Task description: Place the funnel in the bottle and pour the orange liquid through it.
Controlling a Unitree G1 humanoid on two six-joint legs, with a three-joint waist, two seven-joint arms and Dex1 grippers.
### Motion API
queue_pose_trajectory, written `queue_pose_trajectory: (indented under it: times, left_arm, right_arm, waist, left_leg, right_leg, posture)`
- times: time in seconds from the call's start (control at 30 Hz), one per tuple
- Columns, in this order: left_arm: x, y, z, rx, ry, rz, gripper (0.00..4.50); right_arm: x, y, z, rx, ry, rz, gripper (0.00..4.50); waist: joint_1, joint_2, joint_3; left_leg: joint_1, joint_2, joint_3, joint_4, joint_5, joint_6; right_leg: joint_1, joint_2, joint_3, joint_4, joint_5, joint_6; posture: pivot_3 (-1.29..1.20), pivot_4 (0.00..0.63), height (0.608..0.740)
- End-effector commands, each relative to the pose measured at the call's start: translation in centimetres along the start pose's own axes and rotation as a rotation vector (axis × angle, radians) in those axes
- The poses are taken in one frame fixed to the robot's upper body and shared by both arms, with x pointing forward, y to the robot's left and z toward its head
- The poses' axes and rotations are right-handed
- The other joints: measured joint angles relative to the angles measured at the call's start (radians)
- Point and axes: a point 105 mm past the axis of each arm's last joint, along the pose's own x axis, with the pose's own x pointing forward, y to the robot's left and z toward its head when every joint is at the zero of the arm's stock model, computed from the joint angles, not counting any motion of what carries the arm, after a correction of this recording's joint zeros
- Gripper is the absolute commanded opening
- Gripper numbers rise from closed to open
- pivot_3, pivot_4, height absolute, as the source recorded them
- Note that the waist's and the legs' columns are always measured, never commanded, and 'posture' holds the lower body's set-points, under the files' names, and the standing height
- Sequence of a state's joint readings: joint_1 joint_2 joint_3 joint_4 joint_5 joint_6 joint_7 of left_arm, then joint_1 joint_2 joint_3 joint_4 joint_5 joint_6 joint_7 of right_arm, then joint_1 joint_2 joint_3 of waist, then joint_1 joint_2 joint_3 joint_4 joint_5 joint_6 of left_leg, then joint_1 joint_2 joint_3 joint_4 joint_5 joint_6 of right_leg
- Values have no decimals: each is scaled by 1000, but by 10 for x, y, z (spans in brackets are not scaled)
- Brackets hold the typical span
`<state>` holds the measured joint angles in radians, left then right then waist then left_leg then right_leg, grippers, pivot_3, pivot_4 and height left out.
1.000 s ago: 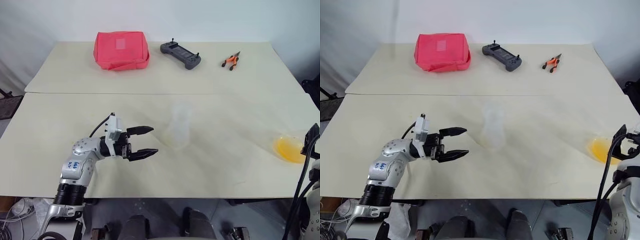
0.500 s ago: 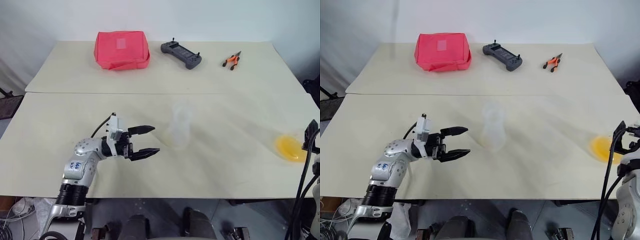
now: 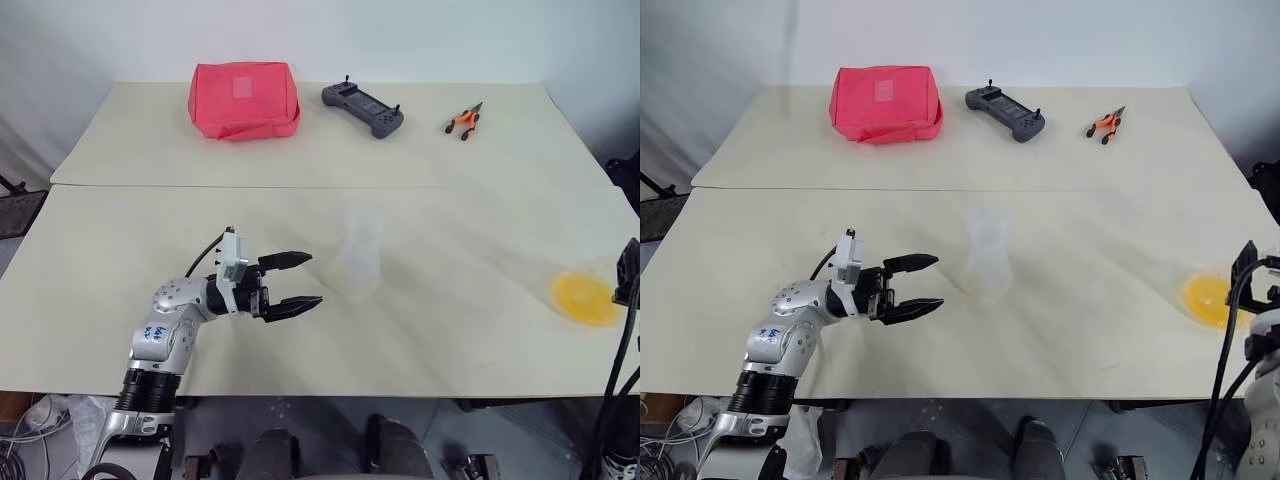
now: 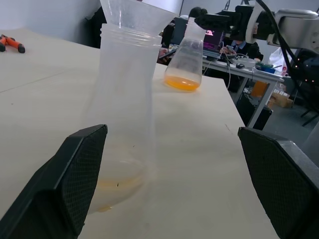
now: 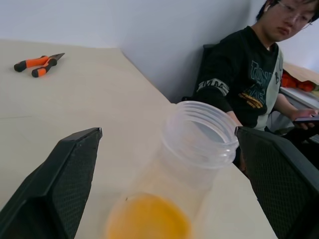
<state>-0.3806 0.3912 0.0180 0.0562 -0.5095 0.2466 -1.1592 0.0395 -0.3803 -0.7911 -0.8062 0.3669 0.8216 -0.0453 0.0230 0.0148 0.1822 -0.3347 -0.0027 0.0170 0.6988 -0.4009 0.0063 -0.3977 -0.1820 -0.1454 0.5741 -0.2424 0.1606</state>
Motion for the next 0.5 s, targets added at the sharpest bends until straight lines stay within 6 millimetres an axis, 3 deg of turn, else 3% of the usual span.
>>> queue_pose_trajectory:
  times: [0.03,0.5]
  left_arm:
    - [1,-3,3,18,-21,-12,4460]
    - [1,-5,3,17,-24,-9,4460]
  right_arm:
    - [-8,-6,9,-4,-33,-40,4500]
    - [18,-14,-3,6,5,-79,4500]
  waist:
    - [0,0,0]
    - [-2,0,0]
  left_leg:
    - [0,0,0,0,0,0]
    - [0,0,0,0,0,0]
  right_leg:
    - [0,0,0,0,0,0]
    - [0,0,0,0,0,0]
  posture:
    - [0,150,740]
    - [0,150,740]
